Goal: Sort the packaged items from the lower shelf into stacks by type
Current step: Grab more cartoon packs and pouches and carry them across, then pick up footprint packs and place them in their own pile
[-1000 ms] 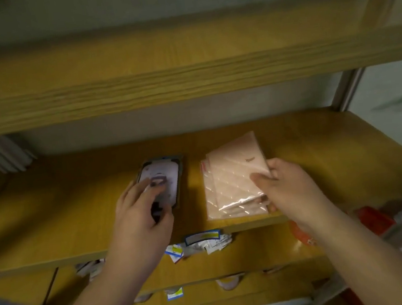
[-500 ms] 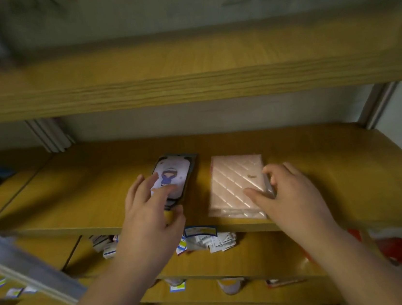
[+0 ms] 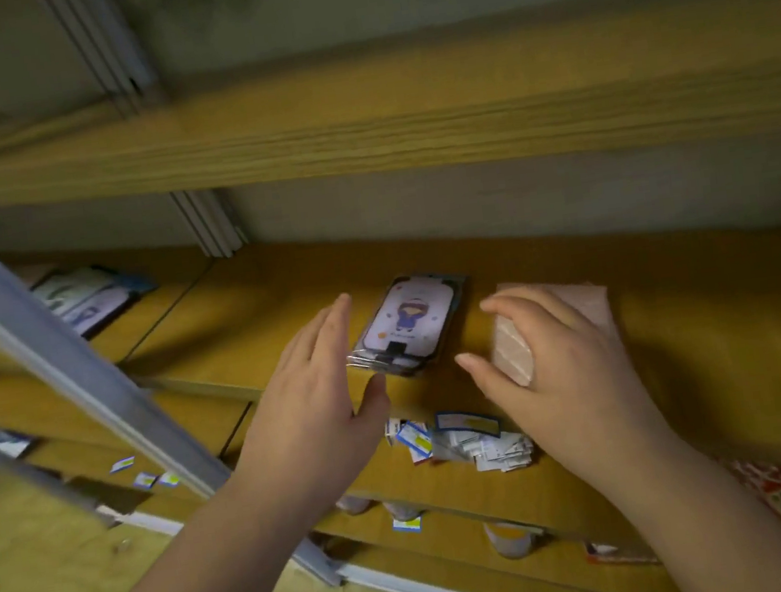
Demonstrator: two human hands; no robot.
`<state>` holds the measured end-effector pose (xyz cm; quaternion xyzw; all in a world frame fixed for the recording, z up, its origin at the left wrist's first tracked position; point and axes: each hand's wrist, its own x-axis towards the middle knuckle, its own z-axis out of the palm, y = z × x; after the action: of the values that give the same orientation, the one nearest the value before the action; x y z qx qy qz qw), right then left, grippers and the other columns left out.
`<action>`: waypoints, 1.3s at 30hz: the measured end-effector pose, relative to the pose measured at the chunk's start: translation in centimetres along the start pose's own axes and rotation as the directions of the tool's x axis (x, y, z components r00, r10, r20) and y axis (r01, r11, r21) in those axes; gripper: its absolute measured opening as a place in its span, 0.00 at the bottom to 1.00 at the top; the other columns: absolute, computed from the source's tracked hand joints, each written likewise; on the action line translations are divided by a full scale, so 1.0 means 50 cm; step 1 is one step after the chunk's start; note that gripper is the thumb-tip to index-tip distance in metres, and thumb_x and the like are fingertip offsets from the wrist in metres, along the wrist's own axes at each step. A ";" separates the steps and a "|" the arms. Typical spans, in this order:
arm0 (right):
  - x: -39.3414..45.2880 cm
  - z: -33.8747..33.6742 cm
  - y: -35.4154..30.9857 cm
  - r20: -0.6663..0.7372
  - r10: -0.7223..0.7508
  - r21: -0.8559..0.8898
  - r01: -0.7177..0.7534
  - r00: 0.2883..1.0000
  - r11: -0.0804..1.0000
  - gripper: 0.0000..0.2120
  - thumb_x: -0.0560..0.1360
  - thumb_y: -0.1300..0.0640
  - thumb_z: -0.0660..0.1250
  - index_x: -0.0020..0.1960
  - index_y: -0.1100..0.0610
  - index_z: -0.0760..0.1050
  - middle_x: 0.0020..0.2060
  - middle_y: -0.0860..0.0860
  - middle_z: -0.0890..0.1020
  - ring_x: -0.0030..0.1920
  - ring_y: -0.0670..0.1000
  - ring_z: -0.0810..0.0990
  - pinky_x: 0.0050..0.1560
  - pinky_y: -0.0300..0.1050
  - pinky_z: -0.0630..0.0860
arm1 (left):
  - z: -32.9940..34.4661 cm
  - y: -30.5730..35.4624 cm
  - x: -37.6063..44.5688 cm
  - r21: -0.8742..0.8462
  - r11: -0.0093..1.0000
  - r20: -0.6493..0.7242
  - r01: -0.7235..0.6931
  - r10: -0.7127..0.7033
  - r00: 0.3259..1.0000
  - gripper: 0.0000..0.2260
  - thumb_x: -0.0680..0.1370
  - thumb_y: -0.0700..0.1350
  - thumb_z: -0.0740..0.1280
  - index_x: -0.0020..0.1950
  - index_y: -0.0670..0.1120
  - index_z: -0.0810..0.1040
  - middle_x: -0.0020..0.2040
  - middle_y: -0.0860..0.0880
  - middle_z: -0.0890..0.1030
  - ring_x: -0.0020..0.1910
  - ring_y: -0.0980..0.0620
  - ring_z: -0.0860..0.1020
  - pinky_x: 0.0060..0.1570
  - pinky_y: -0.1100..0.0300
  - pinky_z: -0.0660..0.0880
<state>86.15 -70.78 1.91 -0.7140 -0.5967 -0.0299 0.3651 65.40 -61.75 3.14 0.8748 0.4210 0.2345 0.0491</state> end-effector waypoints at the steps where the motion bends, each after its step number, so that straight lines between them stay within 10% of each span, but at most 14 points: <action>1: 0.005 0.010 -0.017 0.015 -0.007 0.007 0.007 1.000 1.000 0.21 0.73 0.42 0.70 0.62 0.51 0.77 0.60 0.46 0.80 0.60 0.46 0.75 0.58 0.25 0.60 | -0.013 -0.016 -0.008 0.010 1.000 -0.004 0.009 -0.009 1.000 0.34 0.78 0.51 0.67 0.80 0.45 0.57 0.77 0.47 0.67 0.74 0.51 0.62 0.67 0.64 0.56; 11: 0.053 0.180 -0.258 0.112 -0.105 0.044 0.101 0.988 0.994 0.25 0.73 0.37 0.65 0.66 0.46 0.72 0.59 0.41 0.74 0.59 0.40 0.69 0.56 0.40 0.69 | -0.131 -0.296 -0.125 -0.029 0.983 -0.077 0.181 -0.183 0.980 0.31 0.78 0.52 0.67 0.79 0.49 0.62 0.77 0.53 0.65 0.76 0.56 0.59 0.69 0.68 0.53; 20: 0.104 0.400 -0.604 0.166 -0.186 0.079 0.175 0.968 0.981 0.25 0.73 0.38 0.65 0.68 0.43 0.71 0.62 0.38 0.74 0.62 0.41 0.72 0.58 0.39 0.69 | -0.313 -0.665 -0.258 -0.065 0.952 -0.180 0.299 -0.306 0.935 0.29 0.76 0.56 0.64 0.76 0.51 0.66 0.74 0.54 0.70 0.70 0.53 0.70 0.63 0.50 0.76; 29: 0.145 0.594 -0.841 0.243 -0.252 0.090 0.236 0.937 0.967 0.25 0.75 0.40 0.66 0.70 0.44 0.70 0.64 0.38 0.73 0.58 0.30 0.61 0.55 0.25 0.57 | -0.413 -0.923 -0.299 -0.072 0.938 -0.125 0.338 -0.345 0.930 0.28 0.77 0.58 0.63 0.76 0.54 0.66 0.73 0.58 0.69 0.71 0.59 0.66 0.66 0.64 0.62; 34: 0.175 0.664 -0.883 0.292 -0.240 0.065 0.232 0.926 0.971 0.26 0.75 0.38 0.65 0.71 0.43 0.69 0.65 0.37 0.72 0.62 0.34 0.66 0.62 0.35 0.65 | -0.414 -1.011 -0.267 -0.159 0.918 -0.099 0.363 -0.381 0.919 0.27 0.77 0.58 0.62 0.76 0.55 0.65 0.72 0.59 0.69 0.58 0.51 0.78 0.60 0.52 0.76; 39: 0.231 0.732 -0.897 0.315 -0.224 0.062 0.216 0.922 0.974 0.28 0.73 0.34 0.61 0.71 0.39 0.66 0.64 0.34 0.70 0.62 0.34 0.65 0.60 0.37 0.67 | -0.393 -1.086 -0.188 -0.102 0.942 -0.148 0.320 -0.333 0.931 0.28 0.77 0.59 0.62 0.77 0.56 0.63 0.73 0.58 0.69 0.71 0.59 0.66 0.64 0.63 0.64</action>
<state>35.86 -39.84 2.43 -0.6331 -0.7246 0.0532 0.2671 12.73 -36.28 1.68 0.7680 0.5540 0.3096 0.0860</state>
